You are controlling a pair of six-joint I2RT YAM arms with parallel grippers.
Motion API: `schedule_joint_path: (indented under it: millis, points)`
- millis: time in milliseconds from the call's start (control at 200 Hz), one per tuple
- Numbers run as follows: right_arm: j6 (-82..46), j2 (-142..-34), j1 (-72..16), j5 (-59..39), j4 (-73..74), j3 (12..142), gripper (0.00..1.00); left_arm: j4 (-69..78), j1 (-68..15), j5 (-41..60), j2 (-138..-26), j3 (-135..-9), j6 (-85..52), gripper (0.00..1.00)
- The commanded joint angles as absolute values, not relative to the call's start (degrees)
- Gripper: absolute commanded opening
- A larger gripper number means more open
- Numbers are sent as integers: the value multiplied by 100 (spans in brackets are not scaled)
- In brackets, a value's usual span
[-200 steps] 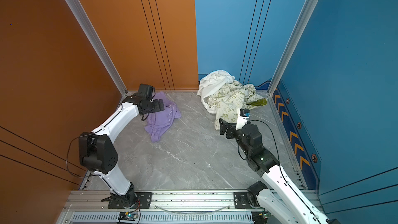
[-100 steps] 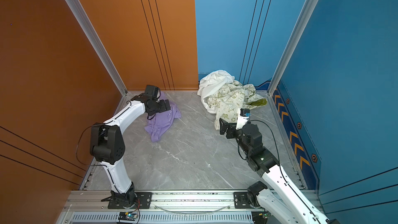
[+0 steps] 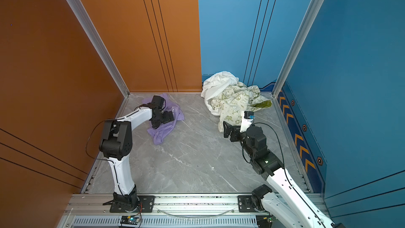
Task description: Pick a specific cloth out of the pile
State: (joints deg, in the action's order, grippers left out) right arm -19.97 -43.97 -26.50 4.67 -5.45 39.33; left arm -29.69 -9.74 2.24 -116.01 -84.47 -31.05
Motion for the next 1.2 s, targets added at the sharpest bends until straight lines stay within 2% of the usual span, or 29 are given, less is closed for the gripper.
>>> schedule_joint_path:
  millis: [0,135,235,485,641,776,936,1196]
  points:
    - [-2057,-4306,-2608,378,-645,3855,100,-2982,-945,195,-11264,-8385,-3164,98]
    - [-2022,-4241,-2569,464,-672,3826,100,-2879,-1100,-390,-10452,-8324,-2716,98]
    - [-1965,-4186,-2513,547,-668,3783,100,-2397,-1267,-885,-9598,-7837,-2393,98]
    - [-1622,-4177,-2189,1177,-658,3534,100,110,-1455,-1810,-7365,-5316,-1553,98]
    - [-1431,-4384,-1744,1514,-566,3314,100,1388,-1418,-2278,-6514,-3974,-1025,98]
    - [-1304,-4724,-1233,1673,-17,2944,100,2265,-1383,-2482,-6319,-3168,-459,98]
    - [-1075,-5322,-715,1543,1206,2351,100,3013,-1351,-2681,-6676,-2665,-74,98]
    - [-496,-6807,-487,1456,3189,1953,100,4254,-1322,-3326,-7458,-2250,448,98]
